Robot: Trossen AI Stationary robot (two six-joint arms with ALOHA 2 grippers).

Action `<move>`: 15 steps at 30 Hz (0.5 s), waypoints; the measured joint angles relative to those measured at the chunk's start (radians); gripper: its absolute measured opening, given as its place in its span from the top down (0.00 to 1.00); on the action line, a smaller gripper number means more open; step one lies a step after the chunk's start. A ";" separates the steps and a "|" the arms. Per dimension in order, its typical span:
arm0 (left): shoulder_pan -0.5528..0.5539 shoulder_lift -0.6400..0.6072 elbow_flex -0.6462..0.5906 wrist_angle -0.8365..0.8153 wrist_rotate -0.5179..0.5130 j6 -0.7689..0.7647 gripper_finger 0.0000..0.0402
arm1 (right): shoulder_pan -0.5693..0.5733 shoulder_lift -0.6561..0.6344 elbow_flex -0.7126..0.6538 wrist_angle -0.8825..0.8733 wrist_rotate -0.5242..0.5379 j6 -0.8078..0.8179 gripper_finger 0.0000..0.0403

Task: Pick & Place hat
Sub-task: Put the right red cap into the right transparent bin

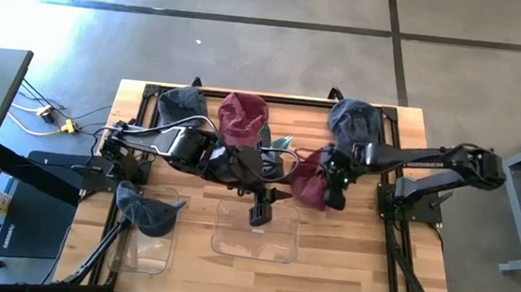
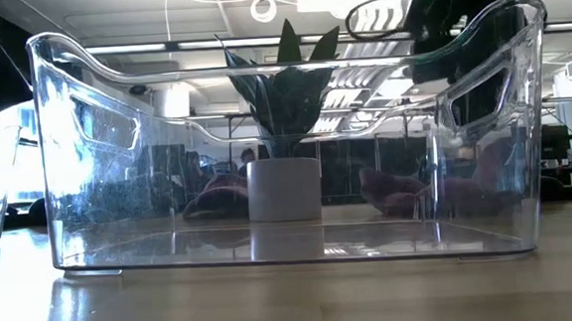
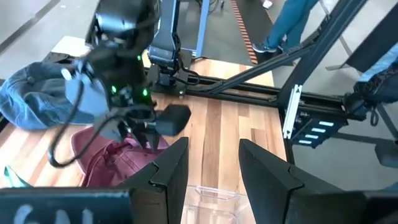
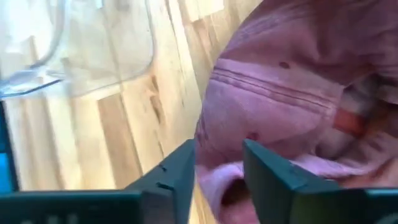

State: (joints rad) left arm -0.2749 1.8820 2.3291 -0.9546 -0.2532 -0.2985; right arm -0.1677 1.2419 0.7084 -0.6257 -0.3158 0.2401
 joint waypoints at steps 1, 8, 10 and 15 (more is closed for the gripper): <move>0.000 0.000 0.000 0.000 0.000 0.008 0.66 | 0.012 0.010 -0.023 0.043 0.016 0.014 0.77; -0.001 0.000 0.000 -0.006 0.030 0.021 0.66 | 0.053 0.047 -0.071 -0.175 0.318 0.261 0.98; -0.007 0.000 0.000 -0.009 0.030 0.013 0.66 | 0.060 0.041 -0.070 -0.192 0.347 0.268 0.95; -0.010 0.000 0.000 -0.014 0.033 0.005 0.66 | 0.054 -0.008 -0.008 -0.225 0.245 0.261 0.93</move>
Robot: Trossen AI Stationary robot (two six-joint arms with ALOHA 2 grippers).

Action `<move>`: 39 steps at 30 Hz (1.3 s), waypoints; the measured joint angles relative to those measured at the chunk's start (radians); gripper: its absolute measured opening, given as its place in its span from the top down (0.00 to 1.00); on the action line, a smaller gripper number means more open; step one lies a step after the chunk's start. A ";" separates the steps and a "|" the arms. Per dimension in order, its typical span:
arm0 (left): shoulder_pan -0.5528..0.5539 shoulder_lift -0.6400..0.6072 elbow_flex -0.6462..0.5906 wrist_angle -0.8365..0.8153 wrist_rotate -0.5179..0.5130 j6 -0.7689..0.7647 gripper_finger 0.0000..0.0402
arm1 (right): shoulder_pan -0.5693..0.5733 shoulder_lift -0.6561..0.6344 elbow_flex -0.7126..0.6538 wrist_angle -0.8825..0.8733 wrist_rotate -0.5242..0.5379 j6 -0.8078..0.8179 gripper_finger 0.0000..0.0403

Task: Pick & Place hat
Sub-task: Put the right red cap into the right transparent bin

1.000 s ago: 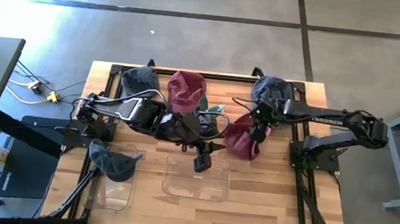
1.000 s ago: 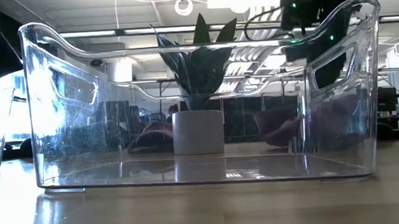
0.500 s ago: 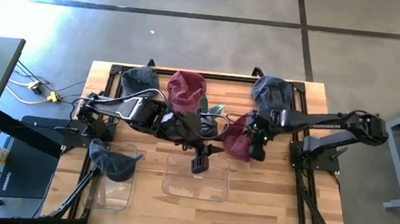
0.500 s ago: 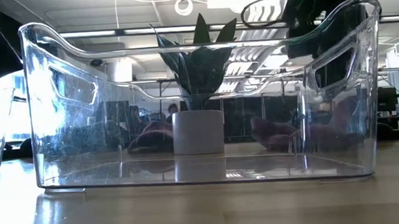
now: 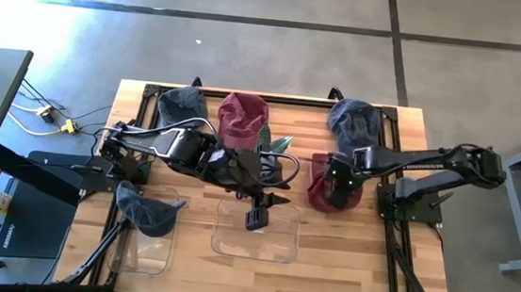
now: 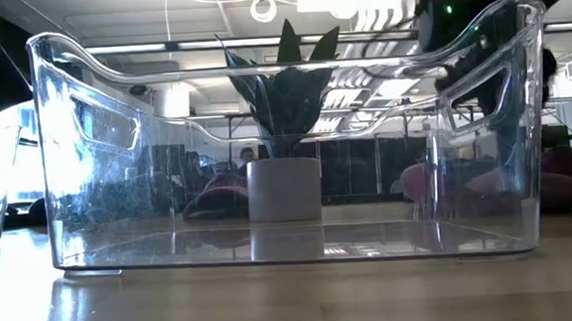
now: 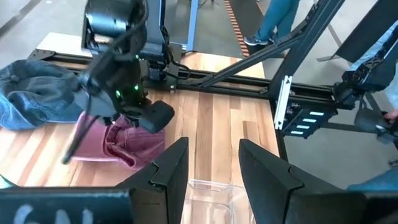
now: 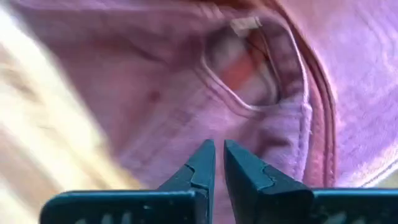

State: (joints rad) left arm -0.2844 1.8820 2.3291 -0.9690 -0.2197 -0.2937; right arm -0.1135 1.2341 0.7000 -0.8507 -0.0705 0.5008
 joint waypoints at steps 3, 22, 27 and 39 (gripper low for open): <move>-0.005 0.000 0.000 -0.009 -0.001 -0.010 0.66 | 0.002 -0.022 0.015 0.048 -0.038 0.034 0.97; -0.163 -0.007 0.000 -0.267 -0.136 -0.157 0.66 | 0.086 -0.070 0.010 0.081 0.003 0.292 1.00; -0.199 -0.007 0.000 -0.270 -0.154 -0.161 0.66 | 0.176 -0.047 -0.106 0.146 0.008 0.452 1.00; -0.214 -0.007 0.000 -0.267 -0.156 -0.186 0.66 | 0.227 -0.082 -0.156 0.193 0.087 0.596 1.00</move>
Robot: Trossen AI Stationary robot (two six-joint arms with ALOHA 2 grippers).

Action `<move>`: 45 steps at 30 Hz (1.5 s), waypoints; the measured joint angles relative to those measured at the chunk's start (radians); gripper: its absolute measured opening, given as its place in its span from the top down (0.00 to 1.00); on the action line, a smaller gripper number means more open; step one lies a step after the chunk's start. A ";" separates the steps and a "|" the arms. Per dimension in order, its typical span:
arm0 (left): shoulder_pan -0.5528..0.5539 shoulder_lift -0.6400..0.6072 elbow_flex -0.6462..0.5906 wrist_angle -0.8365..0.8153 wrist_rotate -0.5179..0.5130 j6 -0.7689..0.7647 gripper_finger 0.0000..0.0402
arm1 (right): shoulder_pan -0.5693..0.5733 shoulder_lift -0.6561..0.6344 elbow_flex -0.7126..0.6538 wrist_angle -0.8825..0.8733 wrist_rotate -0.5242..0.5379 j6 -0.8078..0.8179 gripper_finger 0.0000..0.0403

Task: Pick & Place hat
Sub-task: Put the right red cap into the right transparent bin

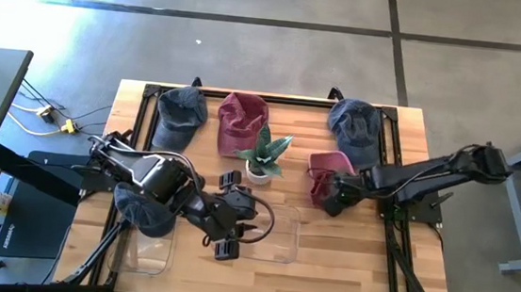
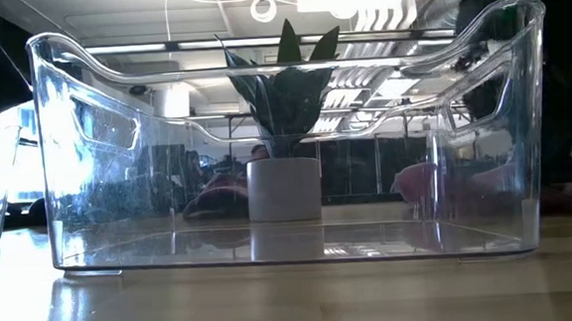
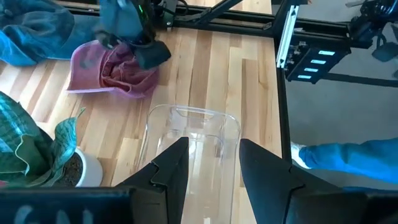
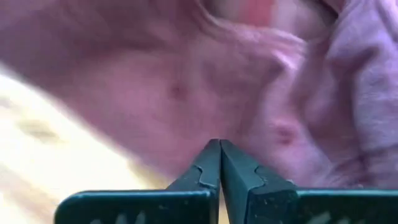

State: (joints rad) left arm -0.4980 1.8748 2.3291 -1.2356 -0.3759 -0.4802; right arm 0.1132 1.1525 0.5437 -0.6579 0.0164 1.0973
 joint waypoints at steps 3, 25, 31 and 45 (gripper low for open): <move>0.000 0.000 0.000 0.001 0.000 -0.010 0.66 | 0.014 -0.017 0.078 -0.062 0.006 0.007 1.00; 0.000 -0.021 0.002 0.006 -0.050 -0.022 0.66 | -0.031 0.058 -0.125 0.724 0.081 0.116 1.00; 0.001 -0.031 0.000 -0.002 -0.076 -0.021 0.66 | 0.004 -0.010 0.059 0.230 0.138 0.032 1.00; 0.035 -0.039 0.000 0.003 -0.103 0.031 0.66 | -0.009 0.272 0.109 -0.009 0.079 -0.137 1.00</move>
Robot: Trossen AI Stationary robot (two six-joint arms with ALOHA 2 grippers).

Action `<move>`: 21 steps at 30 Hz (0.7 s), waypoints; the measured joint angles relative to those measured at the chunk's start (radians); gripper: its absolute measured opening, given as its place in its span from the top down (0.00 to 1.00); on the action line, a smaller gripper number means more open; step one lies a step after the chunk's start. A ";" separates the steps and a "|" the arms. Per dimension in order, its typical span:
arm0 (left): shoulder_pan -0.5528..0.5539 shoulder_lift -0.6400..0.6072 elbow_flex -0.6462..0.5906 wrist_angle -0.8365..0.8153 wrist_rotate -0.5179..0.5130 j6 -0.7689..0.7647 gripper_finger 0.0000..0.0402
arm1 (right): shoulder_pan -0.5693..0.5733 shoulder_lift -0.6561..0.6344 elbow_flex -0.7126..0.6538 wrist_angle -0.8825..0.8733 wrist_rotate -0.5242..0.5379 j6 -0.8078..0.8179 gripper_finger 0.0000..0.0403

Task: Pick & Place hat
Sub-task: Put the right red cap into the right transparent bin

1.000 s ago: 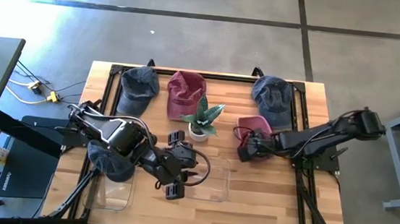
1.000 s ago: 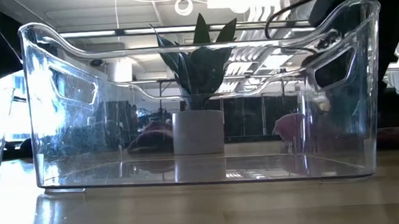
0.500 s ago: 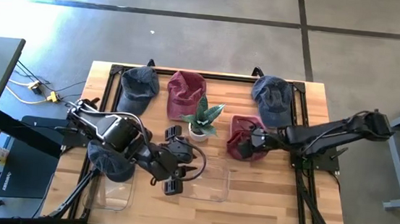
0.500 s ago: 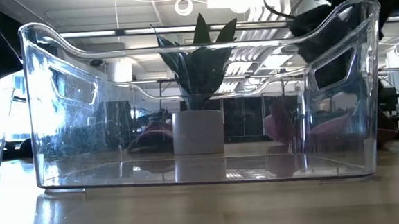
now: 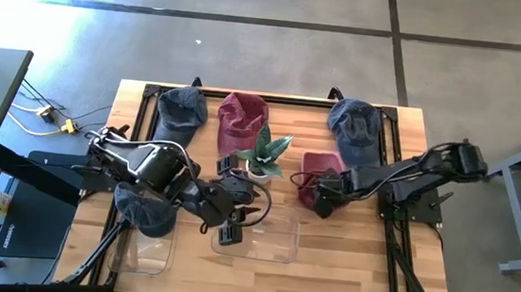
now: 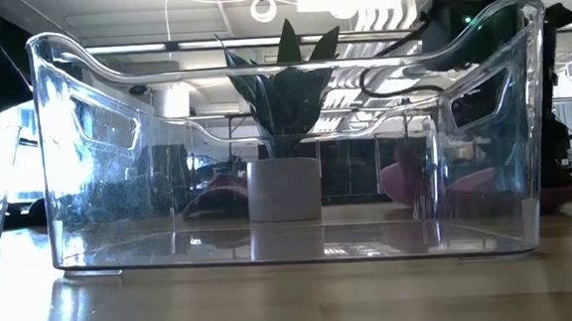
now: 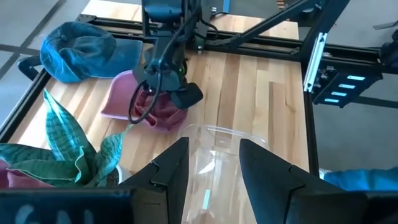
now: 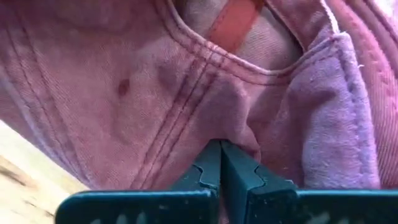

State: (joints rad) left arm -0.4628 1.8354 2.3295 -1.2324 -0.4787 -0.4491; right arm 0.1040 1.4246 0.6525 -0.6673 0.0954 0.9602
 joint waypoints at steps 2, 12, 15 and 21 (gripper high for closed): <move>-0.002 -0.004 0.000 0.000 0.000 0.000 0.66 | 0.001 -0.033 0.050 -0.050 -0.008 -0.010 1.00; -0.002 -0.013 0.000 -0.019 -0.002 0.000 0.66 | -0.005 -0.164 0.152 -0.217 0.026 -0.083 1.00; -0.002 -0.013 0.000 -0.035 -0.003 0.000 0.66 | -0.005 -0.160 0.077 -0.185 0.022 -0.132 1.00; -0.002 -0.013 0.000 -0.038 -0.002 0.000 0.66 | -0.013 -0.098 -0.081 -0.139 0.136 0.002 1.00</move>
State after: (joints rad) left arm -0.4644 1.8225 2.3295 -1.2704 -0.4808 -0.4496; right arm 0.0910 1.3266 0.5713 -0.8067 0.2318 0.9620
